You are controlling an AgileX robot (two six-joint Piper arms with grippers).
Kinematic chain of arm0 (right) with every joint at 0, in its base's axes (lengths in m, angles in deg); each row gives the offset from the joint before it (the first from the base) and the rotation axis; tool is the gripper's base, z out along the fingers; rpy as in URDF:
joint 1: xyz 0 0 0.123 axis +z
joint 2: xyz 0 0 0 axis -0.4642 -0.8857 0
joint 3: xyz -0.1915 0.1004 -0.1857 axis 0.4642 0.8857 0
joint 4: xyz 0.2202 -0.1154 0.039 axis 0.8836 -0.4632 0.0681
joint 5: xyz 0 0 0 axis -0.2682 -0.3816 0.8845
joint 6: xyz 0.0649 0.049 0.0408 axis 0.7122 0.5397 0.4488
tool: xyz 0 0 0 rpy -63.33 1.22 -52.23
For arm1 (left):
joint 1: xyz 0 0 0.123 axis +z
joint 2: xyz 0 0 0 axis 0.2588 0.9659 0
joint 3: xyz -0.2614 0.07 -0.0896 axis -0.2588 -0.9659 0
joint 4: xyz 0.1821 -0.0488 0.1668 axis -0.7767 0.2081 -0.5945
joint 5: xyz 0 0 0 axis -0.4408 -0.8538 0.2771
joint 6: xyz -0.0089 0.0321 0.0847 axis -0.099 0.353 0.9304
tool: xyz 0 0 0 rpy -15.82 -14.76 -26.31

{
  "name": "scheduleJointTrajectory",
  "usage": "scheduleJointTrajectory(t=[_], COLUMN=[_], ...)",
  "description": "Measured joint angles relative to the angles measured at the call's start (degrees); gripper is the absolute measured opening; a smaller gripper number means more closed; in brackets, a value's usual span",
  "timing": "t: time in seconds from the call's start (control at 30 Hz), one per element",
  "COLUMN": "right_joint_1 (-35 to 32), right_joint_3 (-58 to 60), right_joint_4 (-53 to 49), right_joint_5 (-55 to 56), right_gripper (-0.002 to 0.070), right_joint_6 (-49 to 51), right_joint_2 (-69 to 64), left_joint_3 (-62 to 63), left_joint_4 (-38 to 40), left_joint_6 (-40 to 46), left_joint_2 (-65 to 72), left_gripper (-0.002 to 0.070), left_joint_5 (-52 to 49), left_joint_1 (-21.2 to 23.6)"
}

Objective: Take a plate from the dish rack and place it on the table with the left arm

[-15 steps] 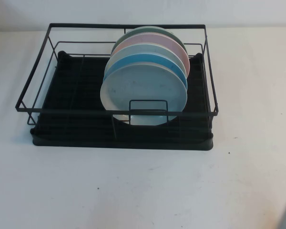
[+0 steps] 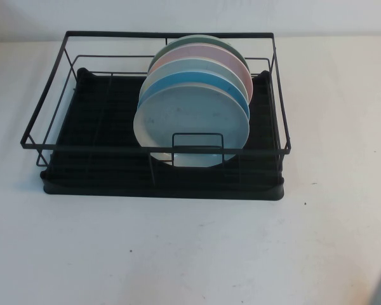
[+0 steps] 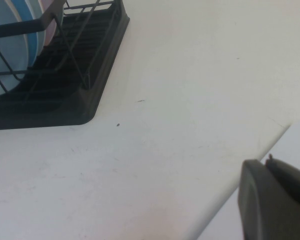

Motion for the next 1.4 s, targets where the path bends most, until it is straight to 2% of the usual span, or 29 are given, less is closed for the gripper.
scheduleJointTrajectory(t=[0.17,0.5,0.63,0.77,0.87,0.97,1.13,1.27,1.4], right_joint_1=[0.00,0.00,0.00,0.00,0.00,0.00,0.00,0.00,0.00], right_joint_3=[0.00,0.00,0.00,0.00,0.00,0.00,0.00,0.00,0.00], right_joint_4=[0.00,0.00,0.00,0.00,0.00,0.00,0.00,0.00,0.00], right_joint_5=[0.00,0.00,0.00,0.00,0.00,0.00,0.00,0.00,0.00], right_gripper=[-0.0020,-0.0020,-0.0020,-0.0020,-0.0020,-0.0020,-0.0020,-0.0020,-0.0020], right_joint_6=[0.00,0.00,0.00,0.00,0.00,0.00,0.00,0.00,0.00], right_joint_2=[0.00,0.00,0.00,0.00,0.00,0.00,0.00,0.00,0.00], left_joint_3=[0.00,0.00,0.00,0.00,4.38,15.08,37.26,49.77,56.85], left_joint_4=[0.00,0.13,0.21,0.12,-1.90,-3.04,-1.37,4.11,16.10], left_joint_6=[-3.67,-15.74,-19.60,-24.06,-24.40,-17.34,5.48,26.04,50.03], left_joint_2=[0.00,0.00,0.00,0.00,1.03,6.78,20.88,32.53,42.74], left_gripper=[-0.0004,-0.0004,-0.0004,-0.0004,-0.0004,-0.0004,-0.0004,-0.0004,-0.0004], left_joint_5=[3.44,20.46,24.12,21.31,6.10,-12.23,-33.69,-41.15,-41.99], left_joint_1=[0.00,0.00,0.00,0.00,0.00,0.00,0.00,0.00,0.00])
